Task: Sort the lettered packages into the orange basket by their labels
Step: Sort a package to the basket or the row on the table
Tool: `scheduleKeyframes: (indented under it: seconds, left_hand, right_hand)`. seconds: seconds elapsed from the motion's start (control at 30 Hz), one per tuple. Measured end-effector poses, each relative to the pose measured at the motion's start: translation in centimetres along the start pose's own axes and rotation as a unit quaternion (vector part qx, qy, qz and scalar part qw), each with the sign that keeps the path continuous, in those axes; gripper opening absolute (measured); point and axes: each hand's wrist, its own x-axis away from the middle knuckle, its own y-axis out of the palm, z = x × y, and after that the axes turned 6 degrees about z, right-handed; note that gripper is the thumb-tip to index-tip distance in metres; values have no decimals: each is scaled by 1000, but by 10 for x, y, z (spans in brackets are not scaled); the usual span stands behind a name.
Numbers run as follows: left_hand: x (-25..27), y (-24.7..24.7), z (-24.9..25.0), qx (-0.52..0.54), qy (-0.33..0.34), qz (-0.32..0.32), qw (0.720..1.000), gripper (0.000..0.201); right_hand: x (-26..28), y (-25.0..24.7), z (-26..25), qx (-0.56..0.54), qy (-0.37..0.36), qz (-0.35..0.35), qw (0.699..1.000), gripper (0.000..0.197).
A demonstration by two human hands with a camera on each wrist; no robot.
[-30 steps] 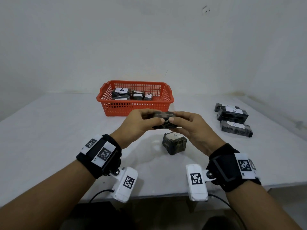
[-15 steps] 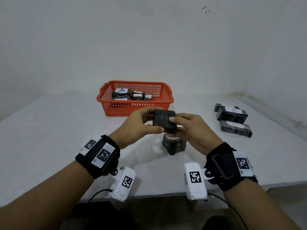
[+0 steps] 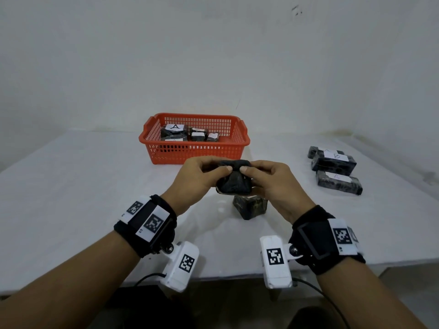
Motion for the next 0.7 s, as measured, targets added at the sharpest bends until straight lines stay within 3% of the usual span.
scheduleKeyframes:
  seconds: [0.1,0.27,0.47,0.7]
  left_hand:
    - [2,1,-1,26,-21,-20,999,25]
    - [-1,-1,-3,3,-6,4,1000,25]
    - [0,-2,0,70,-32,-12,997,23]
    - [0,-1,2,39,-4,21,999,26]
  right_hand:
    - [0,-1,3,-6,-9,14,1000,22]
    - [0,-2,5,-16,12,-39,999,31]
    - [-3,-4,5,21,-5,-11,1000,25]
    - [-3,-3,-1,19,8,-48,999,28]
